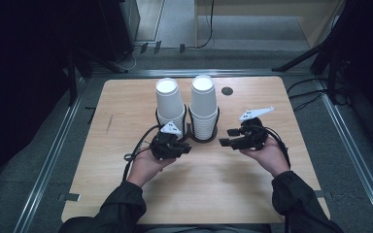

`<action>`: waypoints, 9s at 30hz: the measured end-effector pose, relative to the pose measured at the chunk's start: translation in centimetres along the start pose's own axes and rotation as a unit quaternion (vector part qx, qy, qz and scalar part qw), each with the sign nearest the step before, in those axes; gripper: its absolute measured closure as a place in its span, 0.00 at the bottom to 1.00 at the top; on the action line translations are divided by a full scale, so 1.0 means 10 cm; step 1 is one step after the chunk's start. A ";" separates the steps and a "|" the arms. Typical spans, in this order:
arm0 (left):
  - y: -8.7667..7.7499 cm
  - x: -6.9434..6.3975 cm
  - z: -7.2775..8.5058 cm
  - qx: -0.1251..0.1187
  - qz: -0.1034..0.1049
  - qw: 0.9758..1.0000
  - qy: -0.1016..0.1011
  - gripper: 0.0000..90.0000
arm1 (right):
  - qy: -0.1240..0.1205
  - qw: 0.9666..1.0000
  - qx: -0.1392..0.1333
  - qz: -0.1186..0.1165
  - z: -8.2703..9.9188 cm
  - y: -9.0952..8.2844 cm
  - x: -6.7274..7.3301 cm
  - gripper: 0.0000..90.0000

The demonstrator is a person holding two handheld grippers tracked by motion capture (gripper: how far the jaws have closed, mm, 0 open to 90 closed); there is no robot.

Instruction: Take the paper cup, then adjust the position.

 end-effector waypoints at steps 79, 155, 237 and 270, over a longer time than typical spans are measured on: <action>-0.01 -0.08 -0.70 -0.065 -0.109 0.991 -0.033 0.96 | -0.128 0.981 0.134 0.064 -2.02 -0.13 0.25 0.26; -0.31 0.03 -0.13 -0.037 0.089 0.993 0.066 0.31 | -0.112 0.991 0.075 0.014 -0.58 -0.80 0.59 0.27; -0.25 -0.17 -0.03 0.017 0.090 0.984 0.153 0.17 | -0.131 0.983 -0.012 -0.131 -0.09 -0.16 0.57 0.20; 0.18 -0.42 0.00 0.146 0.077 0.958 0.236 0.17 | -0.249 0.959 0.092 -0.098 0.04 0.21 0.76 0.22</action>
Point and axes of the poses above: each handheld gripper's, and its own axes: y roughly forward along the jaws, z roughly out of its underside, x roughly to its left, the point moved 1 cm from there along y, roughly forward along the jaws, and after that the axes turned 8 degrees about x, right-handed, at the moved point
